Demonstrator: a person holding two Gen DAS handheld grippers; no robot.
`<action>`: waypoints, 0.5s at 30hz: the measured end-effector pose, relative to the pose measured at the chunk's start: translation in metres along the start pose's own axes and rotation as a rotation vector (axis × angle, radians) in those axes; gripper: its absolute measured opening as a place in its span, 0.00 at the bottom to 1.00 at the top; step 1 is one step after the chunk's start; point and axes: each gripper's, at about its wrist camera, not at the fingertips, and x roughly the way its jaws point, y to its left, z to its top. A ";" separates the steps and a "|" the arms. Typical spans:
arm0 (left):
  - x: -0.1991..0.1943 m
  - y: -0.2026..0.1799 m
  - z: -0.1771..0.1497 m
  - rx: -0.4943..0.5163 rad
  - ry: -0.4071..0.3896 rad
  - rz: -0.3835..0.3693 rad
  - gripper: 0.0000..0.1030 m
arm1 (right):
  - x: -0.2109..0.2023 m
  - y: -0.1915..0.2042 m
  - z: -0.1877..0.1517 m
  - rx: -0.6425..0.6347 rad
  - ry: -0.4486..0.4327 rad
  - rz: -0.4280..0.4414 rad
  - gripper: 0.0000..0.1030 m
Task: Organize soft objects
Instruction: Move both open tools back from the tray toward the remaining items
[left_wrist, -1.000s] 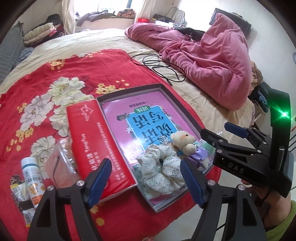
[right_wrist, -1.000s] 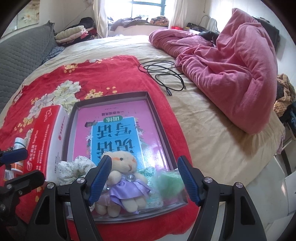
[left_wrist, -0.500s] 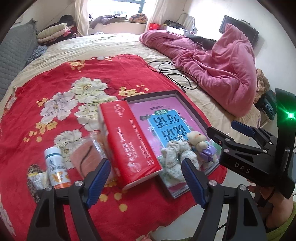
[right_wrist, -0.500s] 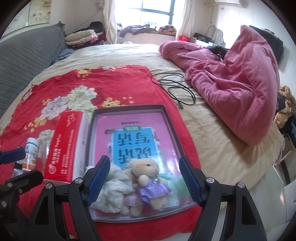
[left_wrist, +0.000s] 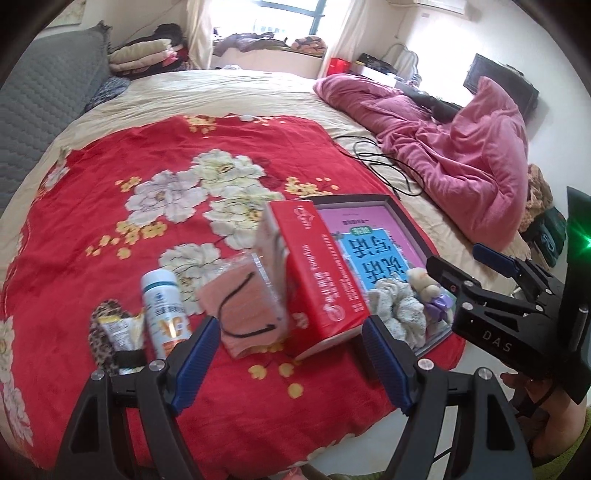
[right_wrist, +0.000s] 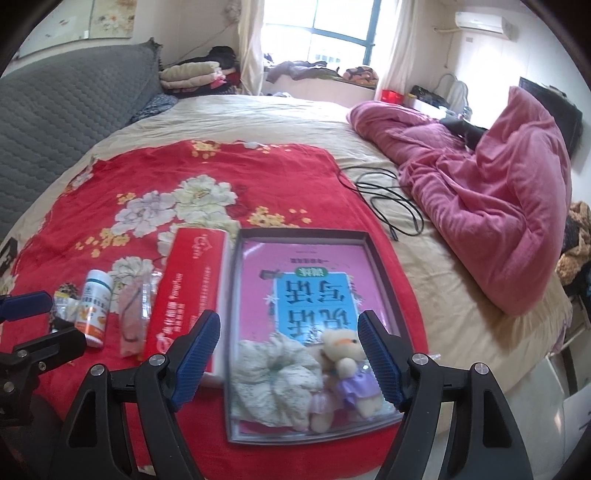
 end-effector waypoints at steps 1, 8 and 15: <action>-0.002 0.005 -0.001 -0.013 -0.001 0.003 0.76 | -0.001 0.003 0.001 -0.005 -0.003 0.002 0.76; -0.016 0.035 -0.010 -0.061 -0.016 0.029 0.76 | -0.009 0.030 0.006 -0.042 -0.016 0.021 0.76; -0.031 0.068 -0.015 -0.126 -0.035 0.050 0.76 | -0.017 0.058 0.012 -0.084 -0.034 0.037 0.76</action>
